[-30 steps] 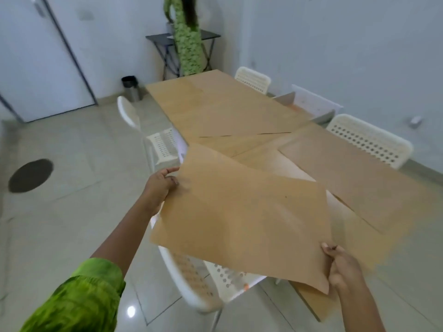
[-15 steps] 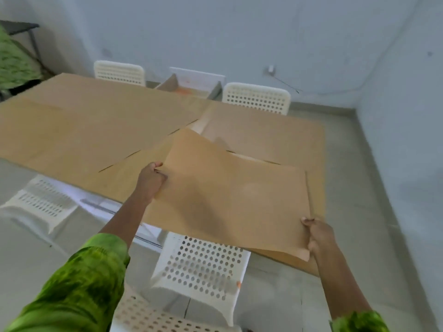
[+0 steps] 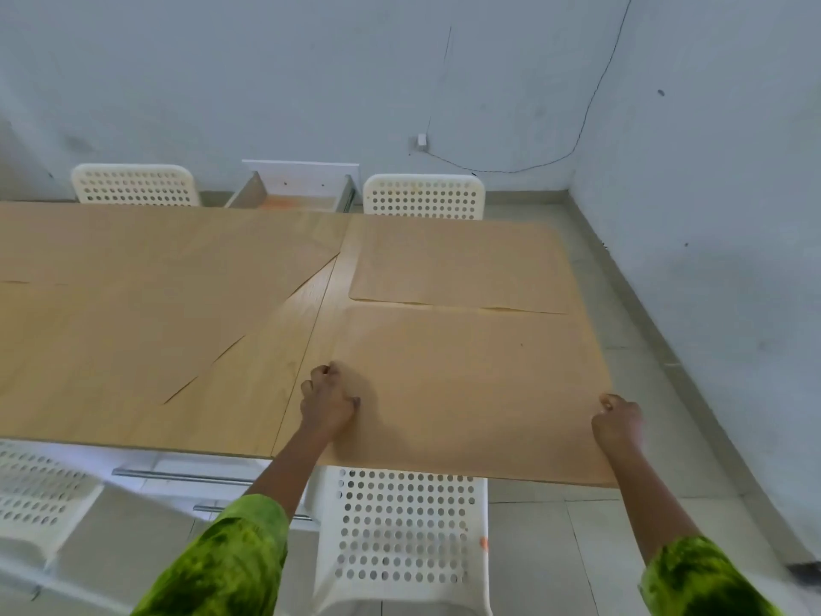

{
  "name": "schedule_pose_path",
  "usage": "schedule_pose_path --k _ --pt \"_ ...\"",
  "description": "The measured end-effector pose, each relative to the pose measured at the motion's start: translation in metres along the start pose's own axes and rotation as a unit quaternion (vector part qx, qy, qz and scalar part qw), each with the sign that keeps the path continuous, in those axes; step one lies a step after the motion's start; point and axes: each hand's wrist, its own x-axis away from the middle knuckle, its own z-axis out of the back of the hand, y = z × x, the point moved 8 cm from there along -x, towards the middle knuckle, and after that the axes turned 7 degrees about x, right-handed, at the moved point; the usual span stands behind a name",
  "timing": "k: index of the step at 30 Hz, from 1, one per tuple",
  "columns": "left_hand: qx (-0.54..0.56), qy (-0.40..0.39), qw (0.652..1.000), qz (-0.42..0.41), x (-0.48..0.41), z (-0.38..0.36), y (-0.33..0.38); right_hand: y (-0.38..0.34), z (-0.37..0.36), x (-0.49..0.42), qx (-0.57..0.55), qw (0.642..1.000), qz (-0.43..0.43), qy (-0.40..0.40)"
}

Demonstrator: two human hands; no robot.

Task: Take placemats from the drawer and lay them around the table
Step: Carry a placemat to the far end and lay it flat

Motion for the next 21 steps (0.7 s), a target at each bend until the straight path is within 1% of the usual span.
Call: schedule_pose_path --k 3,6,12,15,21 --pt "-0.049 0.015 0.999 -0.008 0.005 -0.005 0.005 0.004 0.004 0.0 0.009 1.0 -0.004 0.008" --pt "-0.071 0.014 0.997 -0.01 0.004 -0.006 0.01 0.006 0.009 -0.003 0.011 1.0 -0.002 0.013" --pt "-0.07 0.013 0.997 -0.009 -0.004 0.0 0.006 0.006 0.003 -0.004 0.021 1.0 0.003 0.014" --pt "-0.063 0.011 0.998 -0.015 -0.007 0.0 0.003 0.003 0.003 -0.003 0.021 1.0 -0.007 0.013" --pt "-0.094 0.018 0.995 -0.034 -0.015 0.001 0.008 -0.001 0.006 0.002 0.041 0.999 -0.011 0.021"
